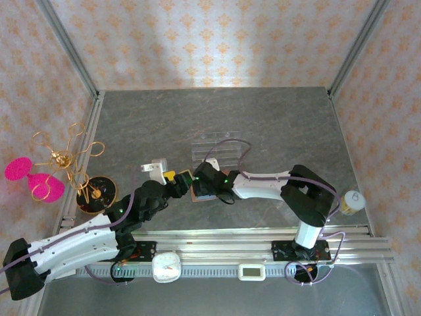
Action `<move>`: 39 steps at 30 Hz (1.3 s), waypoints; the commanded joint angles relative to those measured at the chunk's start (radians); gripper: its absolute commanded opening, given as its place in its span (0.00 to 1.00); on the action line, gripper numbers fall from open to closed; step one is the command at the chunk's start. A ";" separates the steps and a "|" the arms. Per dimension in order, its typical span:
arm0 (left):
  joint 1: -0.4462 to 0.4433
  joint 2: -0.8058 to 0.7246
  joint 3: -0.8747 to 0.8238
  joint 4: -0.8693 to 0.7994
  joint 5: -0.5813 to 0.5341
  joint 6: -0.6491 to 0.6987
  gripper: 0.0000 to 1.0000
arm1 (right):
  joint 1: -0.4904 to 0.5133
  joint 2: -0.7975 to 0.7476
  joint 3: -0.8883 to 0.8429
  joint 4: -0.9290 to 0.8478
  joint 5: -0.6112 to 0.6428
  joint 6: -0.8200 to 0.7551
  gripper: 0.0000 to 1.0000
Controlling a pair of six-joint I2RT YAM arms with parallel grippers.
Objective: Take the credit cards out of the card holder
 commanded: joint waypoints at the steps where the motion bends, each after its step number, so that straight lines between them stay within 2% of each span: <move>1: 0.009 0.010 -0.017 0.018 0.006 -0.002 0.71 | 0.015 0.047 -0.003 0.005 0.025 -0.019 0.80; 5: 0.013 0.027 -0.024 0.031 0.015 -0.006 0.71 | 0.028 0.082 -0.020 -0.001 0.028 -0.011 0.80; 9: 0.018 0.048 -0.023 0.039 0.029 -0.007 0.71 | 0.030 0.074 -0.064 0.022 0.015 0.023 0.73; 13: 0.021 0.079 -0.030 0.059 0.046 -0.002 0.65 | 0.030 0.038 -0.106 0.064 -0.014 0.058 0.54; 16: 0.022 0.118 -0.036 0.093 0.069 -0.004 0.59 | 0.030 0.024 -0.120 0.071 -0.029 0.084 0.48; 19: 0.022 0.173 -0.042 0.137 0.094 -0.004 0.46 | 0.030 -0.004 -0.148 0.090 -0.048 0.120 0.38; 22: 0.022 0.239 -0.056 0.203 0.134 -0.013 0.30 | 0.030 -0.035 -0.187 0.120 -0.080 0.154 0.22; 25: 0.022 0.316 -0.073 0.286 0.172 -0.032 0.19 | 0.030 -0.065 -0.218 0.133 -0.081 0.173 0.13; 33: 0.022 0.557 -0.044 0.424 0.218 -0.046 0.00 | 0.038 -0.104 -0.248 0.142 -0.086 0.200 0.12; 39: 0.022 0.708 0.008 0.344 0.188 -0.042 0.00 | 0.040 -0.115 -0.264 0.141 -0.075 0.228 0.15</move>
